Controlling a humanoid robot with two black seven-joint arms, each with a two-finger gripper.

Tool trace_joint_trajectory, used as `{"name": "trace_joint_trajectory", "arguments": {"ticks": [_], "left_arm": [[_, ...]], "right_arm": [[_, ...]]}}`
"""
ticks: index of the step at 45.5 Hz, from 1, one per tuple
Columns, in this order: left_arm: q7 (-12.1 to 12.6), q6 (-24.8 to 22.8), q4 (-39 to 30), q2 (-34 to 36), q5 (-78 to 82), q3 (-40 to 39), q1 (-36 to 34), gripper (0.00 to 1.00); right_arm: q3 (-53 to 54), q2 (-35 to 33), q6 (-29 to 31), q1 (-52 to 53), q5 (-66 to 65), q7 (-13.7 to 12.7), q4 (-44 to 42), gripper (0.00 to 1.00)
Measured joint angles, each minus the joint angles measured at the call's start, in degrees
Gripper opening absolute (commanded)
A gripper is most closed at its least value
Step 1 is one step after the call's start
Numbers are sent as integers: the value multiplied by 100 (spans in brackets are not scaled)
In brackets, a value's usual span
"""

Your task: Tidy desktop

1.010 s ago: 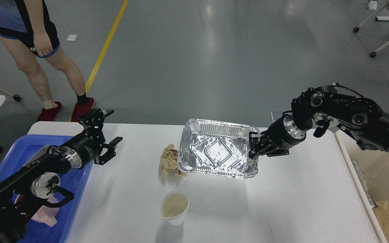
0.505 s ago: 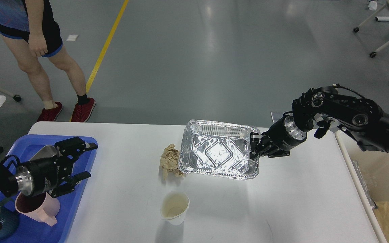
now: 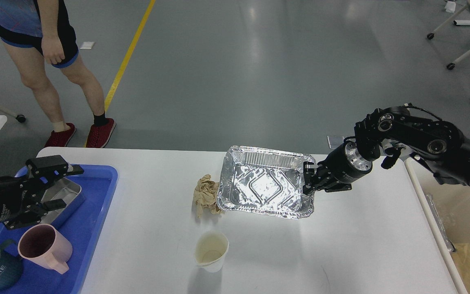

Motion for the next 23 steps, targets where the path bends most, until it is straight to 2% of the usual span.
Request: {"name": "trace_joint_trajectory", "arguments": {"ticks": [8,23], "left_arm": [[100,-109,-3,276,64,2,-4,97],[118,-136,-3,365,79,2,-2,97]], "right_arm": [[4,0,-8,-17,0,0,2,0],[3,2,-35,-19,0,0,3,0]]}}
